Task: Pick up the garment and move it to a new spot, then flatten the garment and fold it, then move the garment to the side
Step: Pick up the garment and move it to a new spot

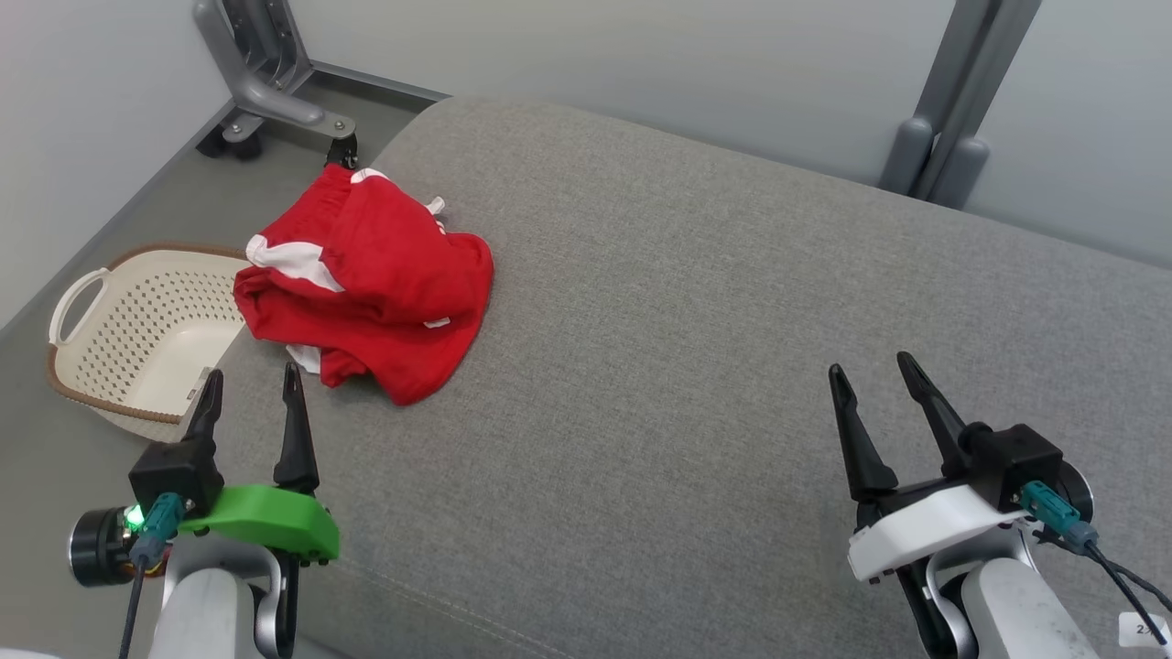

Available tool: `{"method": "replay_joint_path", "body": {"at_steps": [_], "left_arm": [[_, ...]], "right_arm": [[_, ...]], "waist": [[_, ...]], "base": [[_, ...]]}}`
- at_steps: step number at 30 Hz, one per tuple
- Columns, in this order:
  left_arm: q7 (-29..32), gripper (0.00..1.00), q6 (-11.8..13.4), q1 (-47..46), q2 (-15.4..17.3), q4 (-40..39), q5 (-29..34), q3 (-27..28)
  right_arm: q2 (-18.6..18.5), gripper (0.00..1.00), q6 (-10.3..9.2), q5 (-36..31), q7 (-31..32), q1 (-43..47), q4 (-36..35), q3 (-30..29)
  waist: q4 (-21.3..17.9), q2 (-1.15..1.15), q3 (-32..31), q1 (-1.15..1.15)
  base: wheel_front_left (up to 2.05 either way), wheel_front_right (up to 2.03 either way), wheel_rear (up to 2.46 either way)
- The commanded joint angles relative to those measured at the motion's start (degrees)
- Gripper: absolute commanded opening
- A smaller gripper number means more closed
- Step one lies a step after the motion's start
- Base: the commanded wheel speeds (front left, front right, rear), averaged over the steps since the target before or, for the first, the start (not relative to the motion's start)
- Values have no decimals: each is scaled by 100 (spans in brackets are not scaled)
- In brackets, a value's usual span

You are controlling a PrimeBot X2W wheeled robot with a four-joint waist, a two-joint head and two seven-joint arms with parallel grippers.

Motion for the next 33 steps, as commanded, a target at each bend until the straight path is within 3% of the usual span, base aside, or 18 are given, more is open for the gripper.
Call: {"method": "replay_joint_path", "body": {"at_steps": [1,6,11,20,21,22,27,33], "left_arm": [[-3,100,-57,-229,3,28,-44,-15],[-3,100,-170,-820,2,498,-87,-130],[240,100,-255,-1889,92,1566,-254,-138],[490,100,-222,-3103,339,3093,-639,133],[470,43,-220,-3179,362,3205,-674,153],[420,0,-226,-3263,383,3302,-719,186],[118,0,-245,-3386,504,3465,-774,256],[-12,0,-203,-3035,643,2828,-685,349]], "right_arm": [[-67,100,-4,-4,-17,-109,-31,4],[-244,100,-5,-24,44,-347,-125,69],[-477,100,-5,-28,202,-631,-344,51],[-689,100,-5,-14,391,-675,-638,-42],[-702,100,-5,-8,395,-674,-654,-45],[-714,100,-5,-4,406,-669,-673,-49],[-684,100,-5,-15,419,-639,-695,-85],[-565,100,-5,-15,313,-497,-626,-145]], "waist": [[-73,0,159,0],[-304,0,630,0],[-587,0,1240,0],[-773,0,1735,0],[-775,0,1748,0],[-776,0,1759,0],[-775,0,1678,0],[-817,0,1303,0]], "base": [[0,0,0],[0,0,0],[0,0,0],[0,0,0],[0,0,0],[0,0,0],[0,0,0],[0,0,0]]}}
